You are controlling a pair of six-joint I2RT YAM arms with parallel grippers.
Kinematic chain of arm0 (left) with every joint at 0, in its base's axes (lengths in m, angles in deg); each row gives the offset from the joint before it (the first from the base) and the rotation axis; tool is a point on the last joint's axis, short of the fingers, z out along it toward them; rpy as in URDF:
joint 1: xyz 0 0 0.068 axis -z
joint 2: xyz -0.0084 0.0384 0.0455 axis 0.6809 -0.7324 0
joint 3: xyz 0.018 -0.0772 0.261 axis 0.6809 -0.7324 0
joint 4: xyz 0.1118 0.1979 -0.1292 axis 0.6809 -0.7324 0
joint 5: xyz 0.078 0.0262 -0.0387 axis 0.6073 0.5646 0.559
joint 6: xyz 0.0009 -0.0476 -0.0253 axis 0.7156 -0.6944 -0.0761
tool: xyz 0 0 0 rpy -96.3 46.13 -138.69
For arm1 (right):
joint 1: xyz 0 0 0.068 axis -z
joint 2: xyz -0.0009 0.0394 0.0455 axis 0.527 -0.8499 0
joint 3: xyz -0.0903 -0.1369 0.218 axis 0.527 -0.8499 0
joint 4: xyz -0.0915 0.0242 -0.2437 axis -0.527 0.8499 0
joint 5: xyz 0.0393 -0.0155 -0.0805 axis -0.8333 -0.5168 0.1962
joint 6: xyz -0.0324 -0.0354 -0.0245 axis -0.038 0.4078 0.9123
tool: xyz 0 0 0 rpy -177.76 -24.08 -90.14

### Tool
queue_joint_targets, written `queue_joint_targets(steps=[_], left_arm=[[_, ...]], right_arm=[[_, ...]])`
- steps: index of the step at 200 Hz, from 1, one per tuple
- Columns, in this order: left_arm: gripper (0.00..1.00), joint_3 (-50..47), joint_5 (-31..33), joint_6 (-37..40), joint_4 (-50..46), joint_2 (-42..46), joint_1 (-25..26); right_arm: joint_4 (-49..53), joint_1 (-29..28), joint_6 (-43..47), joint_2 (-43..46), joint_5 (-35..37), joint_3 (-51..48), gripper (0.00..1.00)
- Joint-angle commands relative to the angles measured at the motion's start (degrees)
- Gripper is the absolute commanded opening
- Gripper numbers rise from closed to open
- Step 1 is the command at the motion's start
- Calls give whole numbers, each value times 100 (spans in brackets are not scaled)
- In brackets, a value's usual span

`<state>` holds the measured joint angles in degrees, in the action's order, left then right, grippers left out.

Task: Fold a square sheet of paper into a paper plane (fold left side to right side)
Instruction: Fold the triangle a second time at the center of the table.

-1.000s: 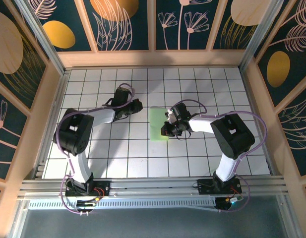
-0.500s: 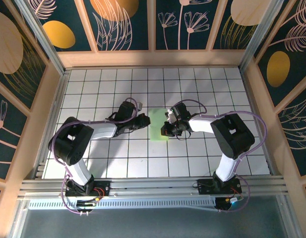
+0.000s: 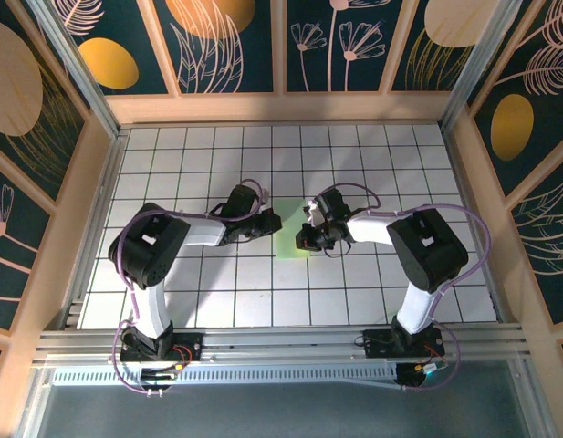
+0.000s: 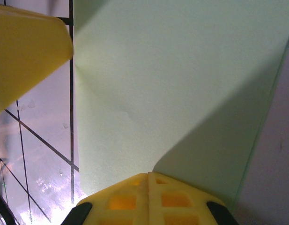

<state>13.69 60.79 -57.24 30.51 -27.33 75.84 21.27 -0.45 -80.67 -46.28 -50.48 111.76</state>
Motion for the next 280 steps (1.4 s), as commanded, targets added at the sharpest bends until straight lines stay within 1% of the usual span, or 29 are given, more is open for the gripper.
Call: queue_joint_targets(steps=[1,32,59,70,74,106,142,166,191,217,232,280], left_arm=[[0,61,168,205,-311,-207,23],[0,26,296,322,-501,-274,49],[0,-8,412,416,-654,-265,65],[0,-25,416,421,-659,-260,65],[0,-20,417,433,-660,-257,69],[0,-45,432,451,-664,-250,68],[0,-61,413,441,-612,-243,72],[0,-62,417,442,-607,-230,68],[0,-52,417,436,-598,-228,69],[0,-58,426,433,-603,-226,66],[0,-60,426,439,-606,-219,71],[0,-80,434,429,-590,-209,78]], right_arm=[[457,60,-30,-335,716,-126,0],[393,57,-111,-275,480,-5,0],[170,53,-282,15,143,86,0],[77,57,-341,179,8,98,6],[58,227,-348,236,-43,107,8],[75,630,-298,645,-457,54,19],[385,1267,37,954,-616,-239,36],[497,1374,142,972,-711,-391,46],[420,1285,87,824,-889,-476,47],[241,1061,-56,654,-959,-472,47],[144,980,-147,573,-987,-463,45],[-28,778,-338,346,-1058,-454,43]])
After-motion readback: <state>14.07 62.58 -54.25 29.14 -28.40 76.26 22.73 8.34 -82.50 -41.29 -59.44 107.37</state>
